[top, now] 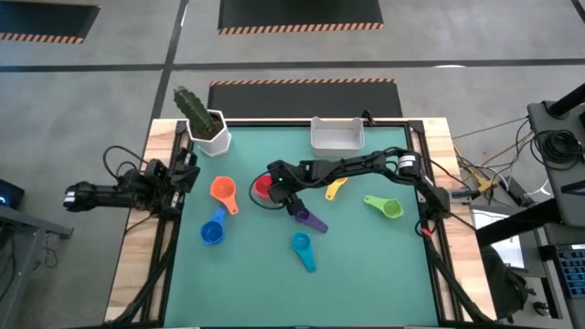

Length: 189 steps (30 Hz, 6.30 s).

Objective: Nest measuring cups in basket
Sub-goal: Stack the red measuring cup on top of the orange measuring cup

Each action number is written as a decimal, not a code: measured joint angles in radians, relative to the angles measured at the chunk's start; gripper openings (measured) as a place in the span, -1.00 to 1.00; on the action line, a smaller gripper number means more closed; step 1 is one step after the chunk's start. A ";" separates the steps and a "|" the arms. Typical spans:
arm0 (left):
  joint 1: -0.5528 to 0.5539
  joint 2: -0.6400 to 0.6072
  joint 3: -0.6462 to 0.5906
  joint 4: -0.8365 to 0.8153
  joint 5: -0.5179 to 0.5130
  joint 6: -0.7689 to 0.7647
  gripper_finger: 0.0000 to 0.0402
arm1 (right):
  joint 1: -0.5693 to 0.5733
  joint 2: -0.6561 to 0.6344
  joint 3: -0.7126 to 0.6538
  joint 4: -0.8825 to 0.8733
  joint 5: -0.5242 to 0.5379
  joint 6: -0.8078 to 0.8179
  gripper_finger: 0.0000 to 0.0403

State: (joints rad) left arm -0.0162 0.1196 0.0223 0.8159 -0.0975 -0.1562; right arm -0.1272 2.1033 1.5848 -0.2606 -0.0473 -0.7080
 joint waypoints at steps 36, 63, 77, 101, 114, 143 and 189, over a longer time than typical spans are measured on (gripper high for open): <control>0.000 0.000 0.000 0.023 0.000 -0.003 -1.00 | 0.015 0.004 0.263 -0.127 -0.053 0.449 -0.95; 0.000 0.000 0.000 0.074 0.000 -0.003 -1.00 | 0.058 0.009 0.391 -0.008 -0.065 0.571 -0.96; 0.000 0.000 0.000 0.078 0.002 -0.012 -1.00 | 0.060 0.103 0.391 0.238 -0.065 0.596 -0.96; 0.000 0.000 0.000 0.082 0.004 -0.015 -1.00 | 0.060 0.250 0.391 0.457 -0.057 0.638 -0.96; 0.000 0.000 0.000 0.082 0.003 -0.015 -1.00 | 0.060 0.256 0.391 0.463 -0.057 0.633 -0.96; 0.000 -0.001 0.000 0.091 0.002 -0.022 -1.00 | 0.060 0.290 0.388 0.510 -0.057 0.585 -0.96; -0.008 0.055 0.227 -0.488 -0.006 -0.152 -1.00 | 0.062 -0.163 0.269 -0.041 -0.055 0.433 -0.75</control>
State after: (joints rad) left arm -0.0238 0.1749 0.2494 0.3278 -0.1034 -0.3083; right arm -0.0650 1.9399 1.8537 -0.3013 -0.1028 -0.2754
